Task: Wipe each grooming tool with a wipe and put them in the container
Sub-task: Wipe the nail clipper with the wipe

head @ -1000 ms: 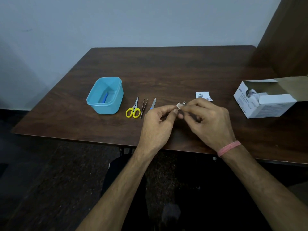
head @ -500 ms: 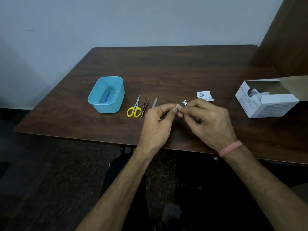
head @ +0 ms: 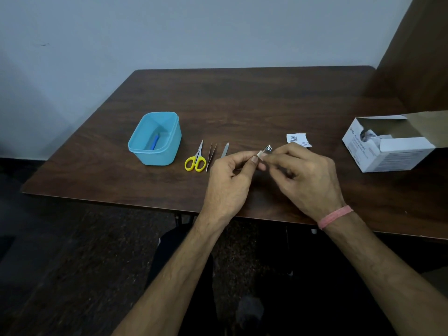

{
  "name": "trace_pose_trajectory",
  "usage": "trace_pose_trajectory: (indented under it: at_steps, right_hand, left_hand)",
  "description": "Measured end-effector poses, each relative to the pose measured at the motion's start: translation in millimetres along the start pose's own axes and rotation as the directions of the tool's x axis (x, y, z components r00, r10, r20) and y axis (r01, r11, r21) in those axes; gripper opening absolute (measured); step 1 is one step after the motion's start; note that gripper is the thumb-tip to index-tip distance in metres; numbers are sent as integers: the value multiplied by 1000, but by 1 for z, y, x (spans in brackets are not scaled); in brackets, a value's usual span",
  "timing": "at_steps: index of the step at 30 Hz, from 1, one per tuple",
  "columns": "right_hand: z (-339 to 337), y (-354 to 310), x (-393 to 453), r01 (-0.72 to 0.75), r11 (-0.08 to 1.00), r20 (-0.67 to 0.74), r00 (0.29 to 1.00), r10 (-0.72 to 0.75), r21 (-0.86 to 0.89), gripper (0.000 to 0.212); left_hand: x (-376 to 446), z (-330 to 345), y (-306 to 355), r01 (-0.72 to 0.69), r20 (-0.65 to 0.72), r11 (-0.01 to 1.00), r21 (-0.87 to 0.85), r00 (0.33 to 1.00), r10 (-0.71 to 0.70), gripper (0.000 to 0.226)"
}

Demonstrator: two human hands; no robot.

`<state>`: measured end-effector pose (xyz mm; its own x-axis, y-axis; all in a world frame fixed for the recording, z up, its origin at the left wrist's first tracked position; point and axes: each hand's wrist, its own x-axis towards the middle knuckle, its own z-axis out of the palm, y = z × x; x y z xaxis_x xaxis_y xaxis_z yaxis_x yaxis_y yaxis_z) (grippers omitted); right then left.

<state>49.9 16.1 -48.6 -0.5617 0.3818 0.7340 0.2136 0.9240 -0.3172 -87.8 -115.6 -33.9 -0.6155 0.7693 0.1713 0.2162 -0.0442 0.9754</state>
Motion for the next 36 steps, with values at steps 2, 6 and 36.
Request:
trace_pose_trajectory:
  at_steps: [2, 6, 36]
  right_hand:
    - [0, 2, 2, -64, 998, -58, 996, 63, -19, 21]
    - [1, 3, 2, -110, 994, -84, 991, 109, -7, 17]
    - [-4, -7, 5, 83, 987, -8, 996, -85, -140, 8]
  left_hand:
    - [0, 1, -1, 26, -20, 999, 29, 999, -25, 24]
    - [1, 2, -5, 28, -36, 998, 61, 999, -26, 22]
    - [3, 7, -5, 29, -113, 993, 117, 993, -16, 19]
